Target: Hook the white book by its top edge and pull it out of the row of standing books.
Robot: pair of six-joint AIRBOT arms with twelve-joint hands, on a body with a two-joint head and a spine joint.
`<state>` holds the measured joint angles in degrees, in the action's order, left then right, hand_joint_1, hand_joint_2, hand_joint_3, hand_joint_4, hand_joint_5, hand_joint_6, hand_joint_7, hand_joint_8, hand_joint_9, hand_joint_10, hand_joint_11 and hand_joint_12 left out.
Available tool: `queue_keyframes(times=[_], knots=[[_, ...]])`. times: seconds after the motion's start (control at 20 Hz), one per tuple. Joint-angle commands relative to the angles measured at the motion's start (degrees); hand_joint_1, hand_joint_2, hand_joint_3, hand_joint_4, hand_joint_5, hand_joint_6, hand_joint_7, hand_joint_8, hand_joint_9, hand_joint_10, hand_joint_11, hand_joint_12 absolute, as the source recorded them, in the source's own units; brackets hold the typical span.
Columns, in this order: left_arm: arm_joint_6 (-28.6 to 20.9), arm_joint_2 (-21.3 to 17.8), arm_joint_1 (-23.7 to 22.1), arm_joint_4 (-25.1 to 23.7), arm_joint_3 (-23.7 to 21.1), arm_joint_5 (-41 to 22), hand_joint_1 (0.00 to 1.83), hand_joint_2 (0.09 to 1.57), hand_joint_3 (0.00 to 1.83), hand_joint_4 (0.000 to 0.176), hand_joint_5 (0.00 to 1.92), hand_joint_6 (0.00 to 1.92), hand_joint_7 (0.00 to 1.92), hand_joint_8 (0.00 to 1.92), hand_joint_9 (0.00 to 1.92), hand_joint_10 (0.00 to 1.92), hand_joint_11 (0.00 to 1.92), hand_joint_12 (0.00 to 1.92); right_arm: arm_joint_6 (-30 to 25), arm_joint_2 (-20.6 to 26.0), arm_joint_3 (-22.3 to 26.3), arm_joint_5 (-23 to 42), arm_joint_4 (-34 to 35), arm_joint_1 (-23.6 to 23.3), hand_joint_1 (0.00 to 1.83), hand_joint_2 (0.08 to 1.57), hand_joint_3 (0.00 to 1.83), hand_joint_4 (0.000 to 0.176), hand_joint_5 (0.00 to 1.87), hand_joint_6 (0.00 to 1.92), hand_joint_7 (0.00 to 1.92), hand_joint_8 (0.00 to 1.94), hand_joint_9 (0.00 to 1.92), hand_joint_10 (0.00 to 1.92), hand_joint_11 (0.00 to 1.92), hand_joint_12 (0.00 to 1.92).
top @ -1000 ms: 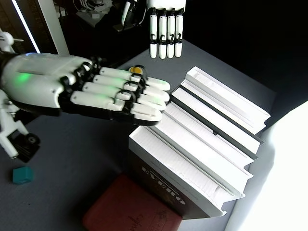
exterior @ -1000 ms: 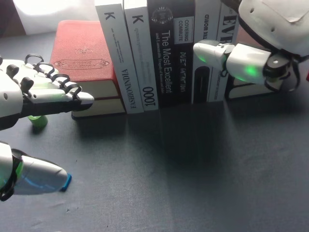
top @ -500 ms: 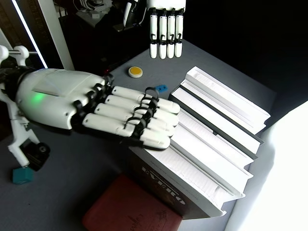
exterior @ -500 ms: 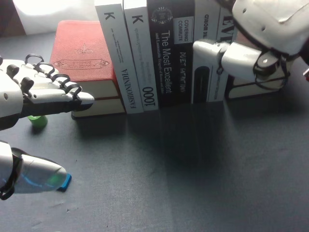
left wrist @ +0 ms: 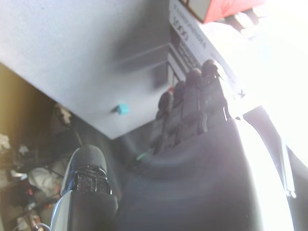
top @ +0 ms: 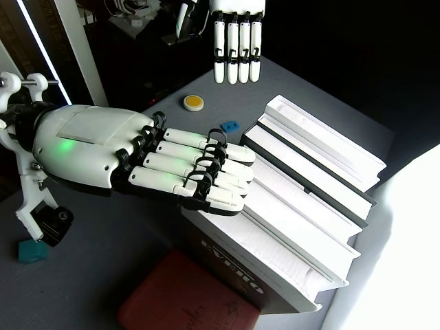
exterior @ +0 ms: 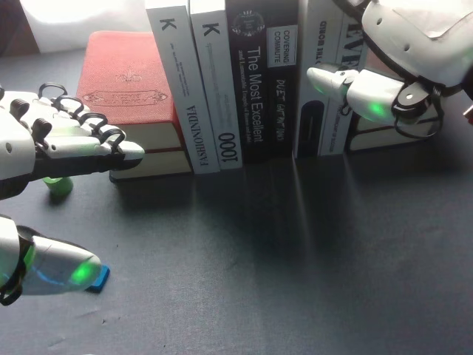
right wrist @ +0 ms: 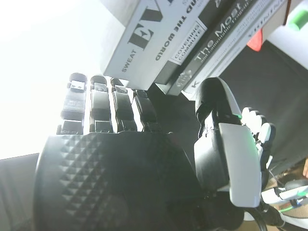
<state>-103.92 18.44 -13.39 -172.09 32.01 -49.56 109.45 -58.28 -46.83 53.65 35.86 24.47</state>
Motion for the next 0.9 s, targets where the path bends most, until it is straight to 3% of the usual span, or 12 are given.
queue_keyframes(times=[0.0, 0.55, 0.85], knots=[[0.1, 0.0, -0.7, -0.5, -0.1, 4.9, 0.0, 1.24, 0.01, 0.0, 0.02, 0.0, 0.0, 0.0, 0.0, 0.0, 0.0, 0.0, 0.8, 0.6, 0.2, 4.0, -0.8, 0.1, 0.18, 1.29, 0.0, 0.0, 0.03, 0.0, 0.0, 0.0, 0.0, 0.0, 0.0, 0.0], [0.1, 0.0, -0.7, -0.5, -0.1, 4.9, 0.0, 1.23, 0.0, 0.0, 0.03, 0.01, 0.0, 0.0, 0.0, 0.0, 0.0, 0.0, 5.8, 6.3, 9.1, 2.6, -0.6, 1.5, 0.18, 1.28, 0.0, 0.0, 0.06, 0.0, 0.02, 0.0, 0.0, 0.0, 0.0, 0.0], [0.1, 0.0, -0.7, -0.5, -0.1, 4.9, 0.0, 1.23, 0.0, 0.0, 0.01, 0.0, 0.0, 0.0, 0.0, 0.0, 0.0, 0.0, 10.1, 10.5, 15.6, 0.1, 3.4, 1.8, 0.19, 1.28, 0.0, 0.0, 0.06, 0.0, 0.03, 0.0, 0.0, 0.0, 0.0, 0.0]])
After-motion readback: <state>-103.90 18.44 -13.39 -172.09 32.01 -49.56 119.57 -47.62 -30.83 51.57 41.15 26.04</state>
